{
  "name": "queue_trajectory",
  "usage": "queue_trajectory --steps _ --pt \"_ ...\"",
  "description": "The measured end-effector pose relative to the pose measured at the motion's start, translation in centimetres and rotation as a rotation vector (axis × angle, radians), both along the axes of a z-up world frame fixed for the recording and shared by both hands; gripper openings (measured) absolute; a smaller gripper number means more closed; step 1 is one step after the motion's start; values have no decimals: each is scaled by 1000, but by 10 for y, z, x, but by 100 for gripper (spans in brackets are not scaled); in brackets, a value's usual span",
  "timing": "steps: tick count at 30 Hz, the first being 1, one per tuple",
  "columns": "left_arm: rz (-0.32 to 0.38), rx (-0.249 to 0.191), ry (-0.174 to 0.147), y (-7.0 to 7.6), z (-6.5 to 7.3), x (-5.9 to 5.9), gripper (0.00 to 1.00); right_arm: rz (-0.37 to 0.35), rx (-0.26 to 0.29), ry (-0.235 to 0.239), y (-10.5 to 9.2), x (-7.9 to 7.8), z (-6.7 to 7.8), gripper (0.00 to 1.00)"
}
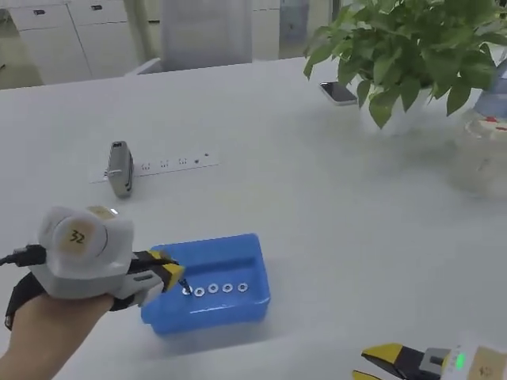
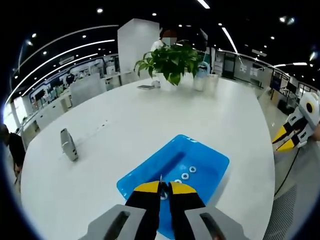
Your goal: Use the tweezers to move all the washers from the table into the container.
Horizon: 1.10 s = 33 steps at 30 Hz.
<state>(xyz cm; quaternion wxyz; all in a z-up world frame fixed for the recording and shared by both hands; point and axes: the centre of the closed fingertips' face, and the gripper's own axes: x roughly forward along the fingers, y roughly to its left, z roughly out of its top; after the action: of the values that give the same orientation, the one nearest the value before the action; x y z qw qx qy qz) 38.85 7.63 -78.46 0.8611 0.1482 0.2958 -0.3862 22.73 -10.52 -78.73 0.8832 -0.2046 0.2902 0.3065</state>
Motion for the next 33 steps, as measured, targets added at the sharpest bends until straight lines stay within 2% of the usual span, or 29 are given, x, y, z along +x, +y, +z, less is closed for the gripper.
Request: queue_trajectory --steps 4,8,9,10,11,12,13,16,21,23,24,25,27,33 --pt "-9 27 -21 4 4 -3 2 2 8 -9 1 0 2 7" --pt "-26 33 -29 5 13 -7 2 13 12 -11 4 -1 3 8" --pt "-46 57 -17 6 11 -9 2 15 12 -10 4 -1 3 8" --pt "-55 77 10 7 8 -11 2 19 13 -8 5 -1 3 7" --pt "-51 84 27 8 6 -11 2 22 13 -7 5 -2 3 7" --pt "-62 82 26 7 5 -10 2 26 14 -5 6 -2 3 7" --pt "-64 85 54 7 4 -11 2 29 15 -5 6 -2 3 7" --pt "-66 94 64 6 6 -6 2 33 19 -3 8 -3 4 7" --pt "-101 118 86 4 12 -12 2 28 25 -5 7 -2 5 7" --pt "-119 133 77 4 13 -14 0 26 26 -4 8 -2 6 6" --pt "-139 131 95 2 13 -20 0 27 26 -4 8 -3 6 6" --pt "-130 137 59 4 19 -15 0 29 28 -3 8 -3 6 5" --pt "-139 142 39 6 20 -16 0 31 26 -1 9 -3 6 5" --pt "-150 148 31 9 16 -21 0 30 31 0 9 -4 8 4"
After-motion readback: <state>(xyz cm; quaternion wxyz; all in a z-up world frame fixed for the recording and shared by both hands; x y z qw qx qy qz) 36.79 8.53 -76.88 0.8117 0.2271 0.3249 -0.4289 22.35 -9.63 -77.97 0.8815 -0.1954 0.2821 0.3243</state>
